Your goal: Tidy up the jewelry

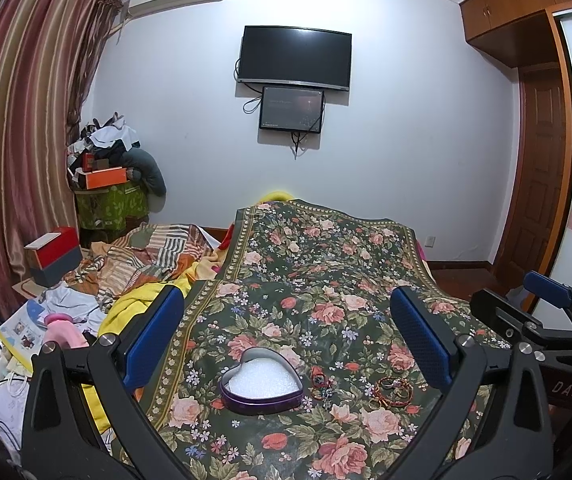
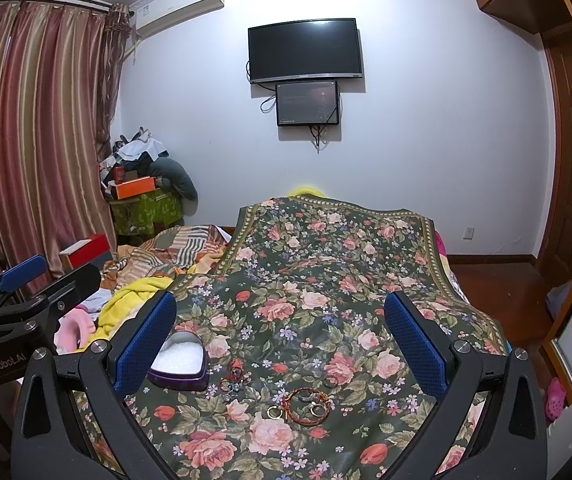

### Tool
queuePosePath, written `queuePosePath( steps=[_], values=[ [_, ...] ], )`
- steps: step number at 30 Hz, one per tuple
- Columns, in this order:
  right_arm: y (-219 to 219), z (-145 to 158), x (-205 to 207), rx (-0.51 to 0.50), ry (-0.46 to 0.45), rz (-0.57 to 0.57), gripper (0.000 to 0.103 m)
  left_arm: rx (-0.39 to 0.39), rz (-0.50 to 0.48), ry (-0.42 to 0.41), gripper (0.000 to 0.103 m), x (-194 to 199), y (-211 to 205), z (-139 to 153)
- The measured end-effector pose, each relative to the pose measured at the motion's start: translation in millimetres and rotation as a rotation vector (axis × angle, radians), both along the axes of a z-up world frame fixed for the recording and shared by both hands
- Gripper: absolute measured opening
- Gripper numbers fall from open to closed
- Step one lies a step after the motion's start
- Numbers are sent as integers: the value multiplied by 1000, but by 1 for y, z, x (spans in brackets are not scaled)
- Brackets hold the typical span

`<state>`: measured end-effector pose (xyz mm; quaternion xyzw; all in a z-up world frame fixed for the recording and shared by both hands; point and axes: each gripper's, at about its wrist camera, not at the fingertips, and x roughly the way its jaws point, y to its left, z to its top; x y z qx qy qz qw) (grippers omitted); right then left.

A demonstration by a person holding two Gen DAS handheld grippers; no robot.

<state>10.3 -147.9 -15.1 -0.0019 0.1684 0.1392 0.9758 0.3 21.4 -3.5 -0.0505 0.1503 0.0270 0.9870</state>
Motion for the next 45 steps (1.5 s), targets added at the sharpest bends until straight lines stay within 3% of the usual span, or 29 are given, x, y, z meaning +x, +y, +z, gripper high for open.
queuePosePath(
  steps=[21, 36, 45],
  values=[
    [-10, -5, 11, 6, 35, -27, 103, 3, -7, 33, 103, 10, -4, -5],
    [-36, -36, 45, -8, 169, -101, 103, 21, -32, 226, 103, 62, -19, -49],
    [-63, -69, 59, -92, 266, -146, 103, 15, -110, 390, 103, 90, -30, -92]
  ],
)
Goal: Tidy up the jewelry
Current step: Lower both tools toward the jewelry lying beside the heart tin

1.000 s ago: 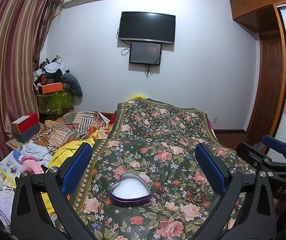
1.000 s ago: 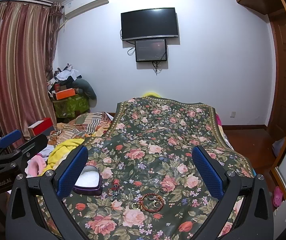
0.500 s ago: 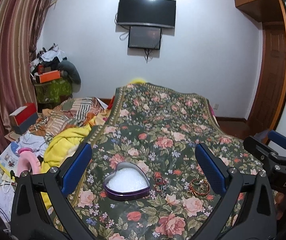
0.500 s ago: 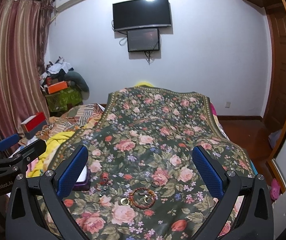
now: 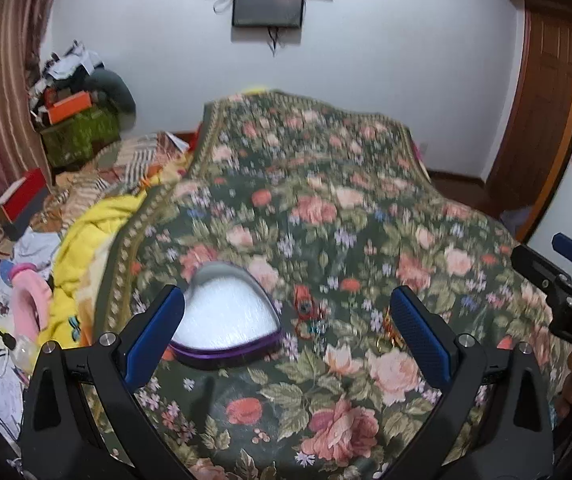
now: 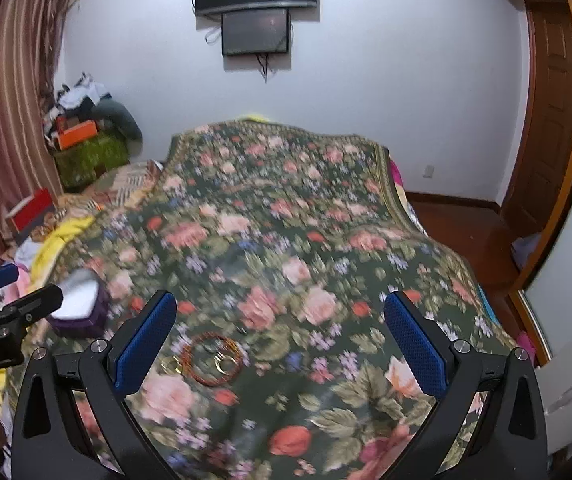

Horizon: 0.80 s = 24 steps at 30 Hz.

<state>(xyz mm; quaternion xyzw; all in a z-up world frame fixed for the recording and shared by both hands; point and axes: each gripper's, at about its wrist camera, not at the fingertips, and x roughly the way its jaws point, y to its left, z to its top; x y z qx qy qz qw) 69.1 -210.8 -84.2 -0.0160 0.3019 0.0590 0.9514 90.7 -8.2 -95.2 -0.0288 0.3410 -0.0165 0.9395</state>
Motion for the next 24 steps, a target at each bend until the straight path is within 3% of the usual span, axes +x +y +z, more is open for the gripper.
queuePosePath(
  steps=[9, 16, 24],
  values=[
    [-7, -30, 12, 49, 136, 47, 103, -21, -82, 119, 99, 10, -14, -32],
    [3, -43, 16, 41, 175, 99, 102, -83, -103, 190, 82, 19, -12, -49],
    [15, -56, 25, 29, 238, 153, 80, -123, -147, 223, 54, 25, -14, -59]
  ],
)
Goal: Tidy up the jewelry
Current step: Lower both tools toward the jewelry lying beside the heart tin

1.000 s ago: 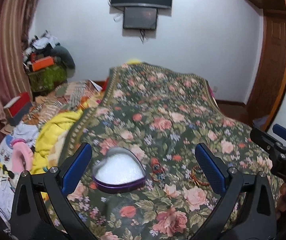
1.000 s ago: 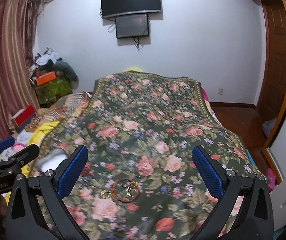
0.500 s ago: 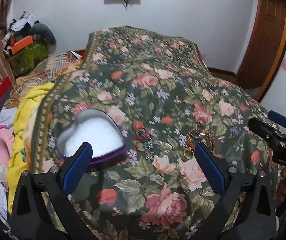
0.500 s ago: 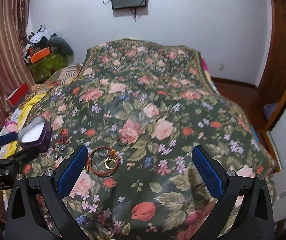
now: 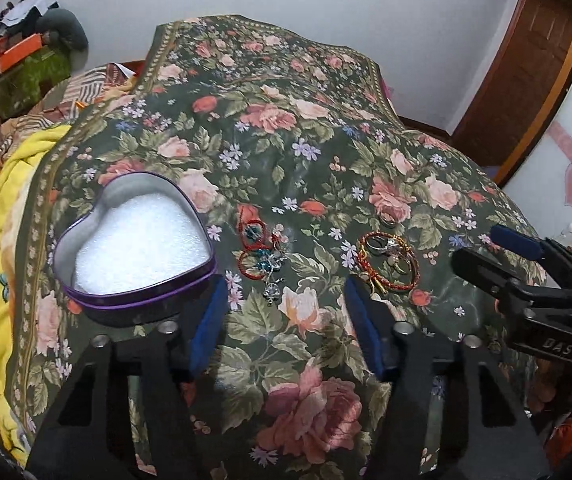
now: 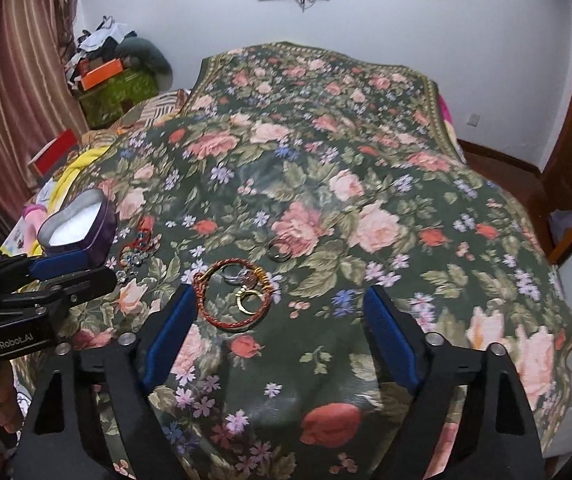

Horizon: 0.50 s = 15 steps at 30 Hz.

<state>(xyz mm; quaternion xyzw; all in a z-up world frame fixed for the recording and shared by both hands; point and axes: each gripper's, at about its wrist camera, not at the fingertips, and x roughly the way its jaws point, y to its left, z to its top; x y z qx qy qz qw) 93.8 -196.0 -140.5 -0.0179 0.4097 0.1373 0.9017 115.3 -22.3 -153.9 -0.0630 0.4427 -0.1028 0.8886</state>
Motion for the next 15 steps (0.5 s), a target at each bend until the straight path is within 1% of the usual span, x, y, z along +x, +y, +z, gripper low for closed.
queuePosePath(
  steps=[2, 3, 5, 8, 13, 15],
  values=[
    [2, -5, 3, 16, 25, 9, 74, 1, -6, 2, 51, 1, 0, -2],
    [2, -8, 5, 26, 40, 16, 73, 0, -7, 5, 50, 1, 0, -3],
    [3, -13, 7, 41, 65, 22, 71, -5, -7, 14, 42, 3, 1, -6],
    [4, -16, 10, 35, 79, 26, 65, -7, -8, 31, 33, 6, 3, -12],
    [4, -16, 19, 38, 88, 44, 61, -19, -13, 52, 23, 11, 4, -21],
    [7, -16, 23, 28, 93, 53, 58, -19, -15, 54, 19, 12, 4, -24]
  ],
)
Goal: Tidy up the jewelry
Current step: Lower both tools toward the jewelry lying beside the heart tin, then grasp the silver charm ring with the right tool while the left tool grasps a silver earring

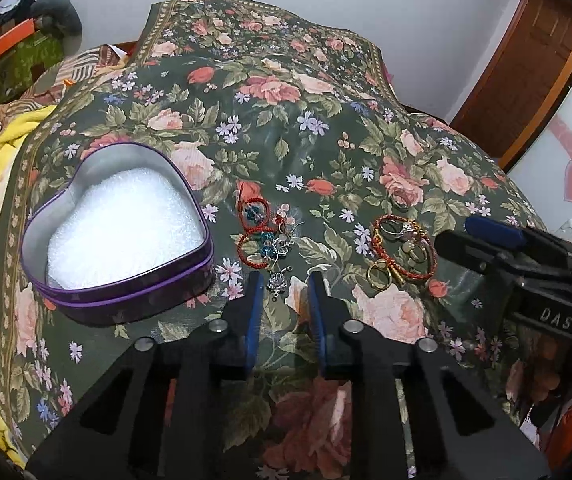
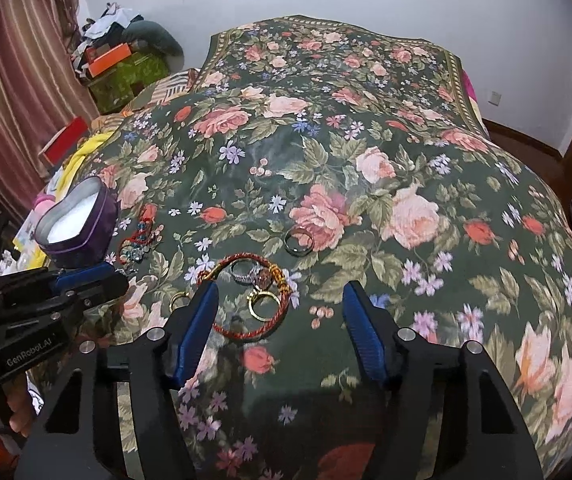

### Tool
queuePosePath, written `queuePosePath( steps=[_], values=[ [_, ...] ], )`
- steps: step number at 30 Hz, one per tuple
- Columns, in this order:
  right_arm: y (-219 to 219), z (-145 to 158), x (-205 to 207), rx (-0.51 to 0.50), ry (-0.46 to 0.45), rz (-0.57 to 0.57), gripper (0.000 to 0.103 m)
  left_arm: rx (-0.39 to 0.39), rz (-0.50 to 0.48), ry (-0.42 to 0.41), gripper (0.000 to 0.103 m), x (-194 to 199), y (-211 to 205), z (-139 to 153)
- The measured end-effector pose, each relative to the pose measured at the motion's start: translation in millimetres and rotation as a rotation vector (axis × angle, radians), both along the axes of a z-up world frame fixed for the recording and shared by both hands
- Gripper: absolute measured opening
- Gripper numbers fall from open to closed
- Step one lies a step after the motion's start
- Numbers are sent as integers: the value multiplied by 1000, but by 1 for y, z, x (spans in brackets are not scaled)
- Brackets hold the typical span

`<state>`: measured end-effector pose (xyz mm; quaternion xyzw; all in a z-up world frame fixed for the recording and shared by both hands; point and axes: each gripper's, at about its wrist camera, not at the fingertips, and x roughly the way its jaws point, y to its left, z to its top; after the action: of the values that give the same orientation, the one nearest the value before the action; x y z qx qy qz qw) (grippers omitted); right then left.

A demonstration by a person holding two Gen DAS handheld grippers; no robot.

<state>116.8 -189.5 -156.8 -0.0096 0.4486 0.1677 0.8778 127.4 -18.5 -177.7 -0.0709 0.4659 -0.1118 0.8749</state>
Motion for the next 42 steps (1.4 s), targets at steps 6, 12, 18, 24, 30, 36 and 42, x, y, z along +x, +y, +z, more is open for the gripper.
queuePosePath(
  steps=[6, 12, 18, 24, 30, 36, 42],
  values=[
    [7, -7, 9, -23, 31, 10, 45, -6, -6, -7, 8, 3, 1, -3],
    [9, -6, 13, 3, 59, 14, 24, -13, -13, -26, 8, 3, 2, 0],
    [17, -9, 15, 25, 92, 33, 21, -30, -14, -75, 8, -1, 7, 14],
    [24, -17, 22, 4, 125, 21, 21, -43, -16, -120, 8, 1, 7, 25],
    [21, -21, 30, 15, 144, -10, 21, -46, -14, -130, 8, 2, 8, 26],
    [29, -21, 29, -16, 120, 2, 12, -55, -2, -122, 8, 3, 13, 23],
    [25, -12, 26, -1, 96, -6, 10, -52, 6, -146, 8, -1, 15, 33]
  ],
)
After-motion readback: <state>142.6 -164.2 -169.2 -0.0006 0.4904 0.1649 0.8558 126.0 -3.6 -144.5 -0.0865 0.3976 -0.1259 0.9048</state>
